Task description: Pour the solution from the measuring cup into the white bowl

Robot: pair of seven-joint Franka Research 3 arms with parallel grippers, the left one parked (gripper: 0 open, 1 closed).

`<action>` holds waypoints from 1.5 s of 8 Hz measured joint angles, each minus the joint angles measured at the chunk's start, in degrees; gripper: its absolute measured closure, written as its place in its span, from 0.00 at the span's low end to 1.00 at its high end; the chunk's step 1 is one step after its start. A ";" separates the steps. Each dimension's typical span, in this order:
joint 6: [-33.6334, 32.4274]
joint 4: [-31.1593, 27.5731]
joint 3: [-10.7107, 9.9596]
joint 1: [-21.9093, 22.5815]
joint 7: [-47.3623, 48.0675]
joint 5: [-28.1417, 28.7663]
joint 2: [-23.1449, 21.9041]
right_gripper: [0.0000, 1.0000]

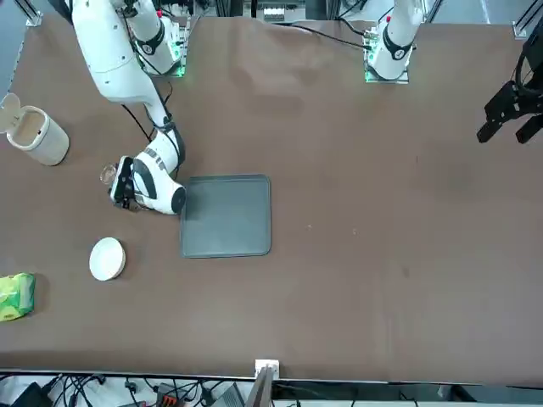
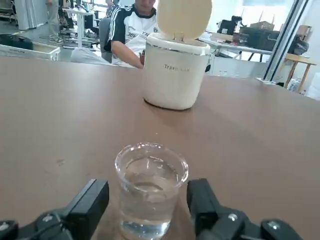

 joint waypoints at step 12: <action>-1.25 5.19 -0.90 0.67 -5.60 -0.33 0.71 0.26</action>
